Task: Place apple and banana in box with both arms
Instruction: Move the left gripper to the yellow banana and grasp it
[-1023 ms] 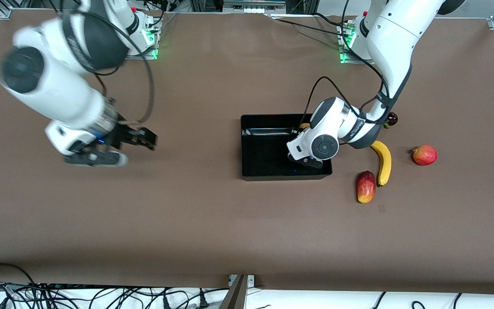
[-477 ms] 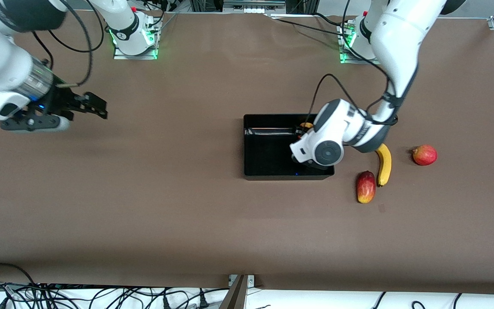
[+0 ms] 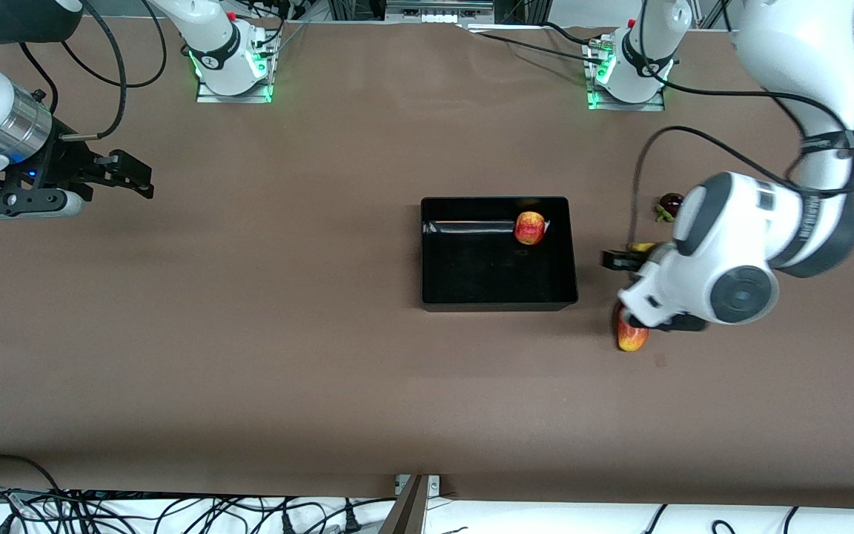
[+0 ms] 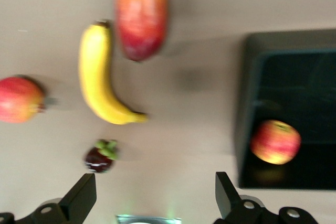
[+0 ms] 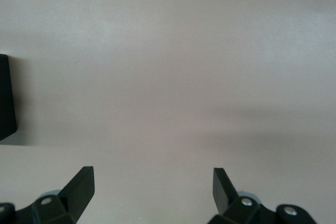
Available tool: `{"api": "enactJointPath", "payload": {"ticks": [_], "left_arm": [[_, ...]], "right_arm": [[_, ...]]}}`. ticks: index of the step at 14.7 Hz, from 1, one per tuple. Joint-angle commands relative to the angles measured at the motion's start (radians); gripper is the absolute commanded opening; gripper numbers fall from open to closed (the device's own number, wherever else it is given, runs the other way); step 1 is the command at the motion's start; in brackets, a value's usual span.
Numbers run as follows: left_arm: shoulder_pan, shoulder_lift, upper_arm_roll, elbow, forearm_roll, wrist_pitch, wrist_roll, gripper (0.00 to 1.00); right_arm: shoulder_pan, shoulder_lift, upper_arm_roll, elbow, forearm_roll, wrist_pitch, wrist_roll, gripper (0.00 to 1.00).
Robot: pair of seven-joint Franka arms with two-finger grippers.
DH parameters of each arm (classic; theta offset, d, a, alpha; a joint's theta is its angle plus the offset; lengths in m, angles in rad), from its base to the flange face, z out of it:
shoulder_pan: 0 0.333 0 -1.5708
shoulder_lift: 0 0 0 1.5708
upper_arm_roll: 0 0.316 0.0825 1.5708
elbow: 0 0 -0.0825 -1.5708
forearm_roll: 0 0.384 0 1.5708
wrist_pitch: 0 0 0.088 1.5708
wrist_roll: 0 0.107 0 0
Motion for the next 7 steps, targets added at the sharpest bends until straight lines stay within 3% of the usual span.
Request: {"api": "enactJointPath", "payload": {"ticks": [1, 7], "left_arm": [[0.072, 0.032, -0.008, -0.007, 0.044, 0.037, 0.130, 1.00], [0.212, 0.005, -0.007, -0.368, 0.064, 0.490, 0.327, 1.00]], "right_arm": [[-0.024, -0.014, 0.023, 0.031, -0.028, -0.040, -0.002, 1.00], [-0.027, -0.003, 0.018, 0.047, -0.038, -0.042, -0.005, 1.00]]}}
